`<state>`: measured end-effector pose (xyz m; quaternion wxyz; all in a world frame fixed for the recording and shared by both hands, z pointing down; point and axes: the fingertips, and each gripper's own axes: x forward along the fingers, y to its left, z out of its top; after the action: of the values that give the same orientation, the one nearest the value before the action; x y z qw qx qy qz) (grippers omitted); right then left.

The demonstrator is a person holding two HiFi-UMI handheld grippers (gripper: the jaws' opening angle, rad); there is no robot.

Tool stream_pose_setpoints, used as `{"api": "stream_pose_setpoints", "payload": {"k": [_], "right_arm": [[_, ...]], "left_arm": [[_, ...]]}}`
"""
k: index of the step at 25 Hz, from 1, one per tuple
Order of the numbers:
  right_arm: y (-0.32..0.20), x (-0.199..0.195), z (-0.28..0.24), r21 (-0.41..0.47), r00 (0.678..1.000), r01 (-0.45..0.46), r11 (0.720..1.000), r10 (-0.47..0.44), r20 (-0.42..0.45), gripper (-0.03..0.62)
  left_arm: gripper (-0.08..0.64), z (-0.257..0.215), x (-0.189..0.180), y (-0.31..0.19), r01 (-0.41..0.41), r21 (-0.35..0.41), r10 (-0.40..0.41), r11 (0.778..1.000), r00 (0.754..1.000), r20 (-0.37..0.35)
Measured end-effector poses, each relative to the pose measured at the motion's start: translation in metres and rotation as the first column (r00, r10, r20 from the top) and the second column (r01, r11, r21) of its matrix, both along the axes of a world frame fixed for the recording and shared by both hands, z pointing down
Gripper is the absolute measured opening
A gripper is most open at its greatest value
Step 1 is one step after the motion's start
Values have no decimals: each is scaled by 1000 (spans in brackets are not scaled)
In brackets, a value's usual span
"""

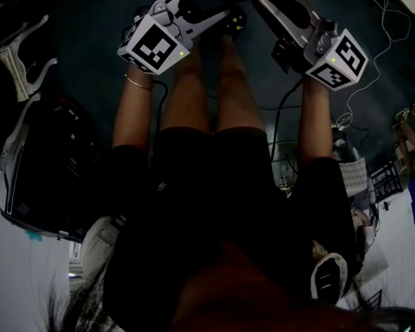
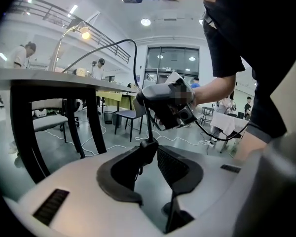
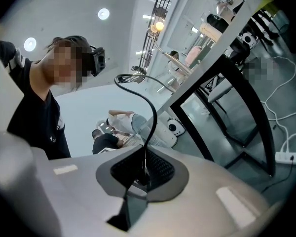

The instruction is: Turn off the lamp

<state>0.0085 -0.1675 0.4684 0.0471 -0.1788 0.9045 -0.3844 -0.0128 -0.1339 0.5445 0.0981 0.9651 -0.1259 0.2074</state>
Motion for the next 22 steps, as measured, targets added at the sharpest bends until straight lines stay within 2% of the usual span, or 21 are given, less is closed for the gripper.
{"api": "stream_pose_setpoints", "payload": {"k": [3, 7, 11, 14, 16, 17, 19, 20, 22], "right_arm": [[-3, 5, 0, 32, 999, -37, 999, 37, -20, 21], [-5, 8, -1, 75, 998, -42, 996, 45, -44, 37], [1, 11, -1, 143, 994, 3, 990, 13, -111, 44], [10, 14, 1, 197, 984, 62, 978, -27, -174, 66], [17, 15, 13, 242, 959, 143, 960, -74, -275, 114], [22, 14, 22, 262, 934, 201, 944, -104, -343, 144], [33, 11, 41, 281, 873, 318, 905, -164, -459, 152], [37, 8, 49, 282, 848, 360, 890, -186, -496, 153], [41, 0, 59, 283, 823, 399, 872, -205, -530, 156]], "left_arm": [[114, -3, 3, 0, 22, -45, -24, 999, 999, -37], [113, -10, 5, -1, 39, -91, -47, 995, 995, -90], [112, -21, 5, -7, 64, -119, -82, 991, 985, -151], [112, -33, 5, -10, 54, -132, -79, 990, 978, -191], [112, -39, 5, -11, 42, -133, -68, 990, 977, -201], [112, -41, 4, -12, 37, -132, -64, 991, 977, -201], [112, -45, 5, -11, 26, -128, -52, 991, 978, -202], [112, -48, 6, -10, 19, -125, -44, 992, 978, -204], [112, -52, 9, -8, 6, -121, -32, 993, 977, -211]]}}
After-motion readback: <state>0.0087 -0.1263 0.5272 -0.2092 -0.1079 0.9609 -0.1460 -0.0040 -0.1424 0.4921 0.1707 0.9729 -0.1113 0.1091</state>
